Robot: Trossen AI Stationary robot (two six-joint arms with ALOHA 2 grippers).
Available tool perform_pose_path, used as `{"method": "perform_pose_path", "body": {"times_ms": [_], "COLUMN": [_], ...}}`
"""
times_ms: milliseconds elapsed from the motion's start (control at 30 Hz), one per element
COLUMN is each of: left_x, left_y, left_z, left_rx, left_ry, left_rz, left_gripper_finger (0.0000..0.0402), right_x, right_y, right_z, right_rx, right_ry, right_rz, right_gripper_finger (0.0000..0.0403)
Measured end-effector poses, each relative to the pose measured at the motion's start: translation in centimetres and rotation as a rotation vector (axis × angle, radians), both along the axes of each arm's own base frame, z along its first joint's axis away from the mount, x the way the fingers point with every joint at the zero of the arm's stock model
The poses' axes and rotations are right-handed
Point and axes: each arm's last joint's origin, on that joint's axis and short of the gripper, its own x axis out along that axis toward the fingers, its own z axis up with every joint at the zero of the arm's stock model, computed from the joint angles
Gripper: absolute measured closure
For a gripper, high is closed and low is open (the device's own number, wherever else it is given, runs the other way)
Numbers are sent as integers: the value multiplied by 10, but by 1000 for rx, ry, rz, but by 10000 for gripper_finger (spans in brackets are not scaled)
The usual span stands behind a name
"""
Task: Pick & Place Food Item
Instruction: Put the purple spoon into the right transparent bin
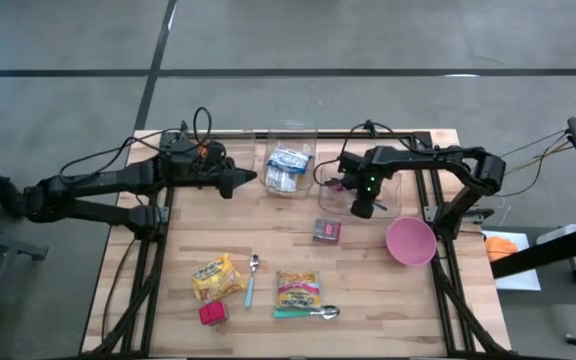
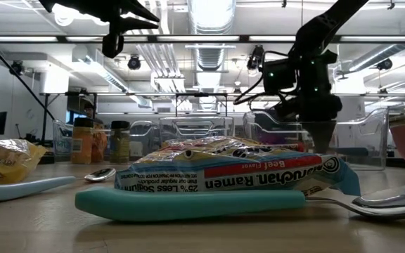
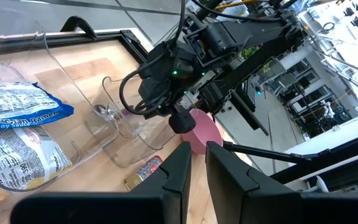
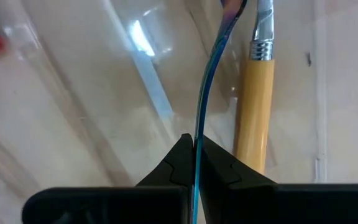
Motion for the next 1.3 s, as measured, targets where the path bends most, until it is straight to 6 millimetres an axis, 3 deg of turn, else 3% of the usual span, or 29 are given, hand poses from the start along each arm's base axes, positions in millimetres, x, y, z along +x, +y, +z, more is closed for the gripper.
{"method": "perform_pose_path", "body": {"times_ms": [1300], "left_x": [0], "left_y": [0], "left_z": [0], "left_rx": [4], "left_ry": [1], "left_rz": [4], "left_gripper_finger": [342], "right_x": [4], "right_y": [11], "right_z": [-6], "right_rx": [-75], "right_ry": [9], "right_rz": [71], "right_gripper_finger": [394]}}
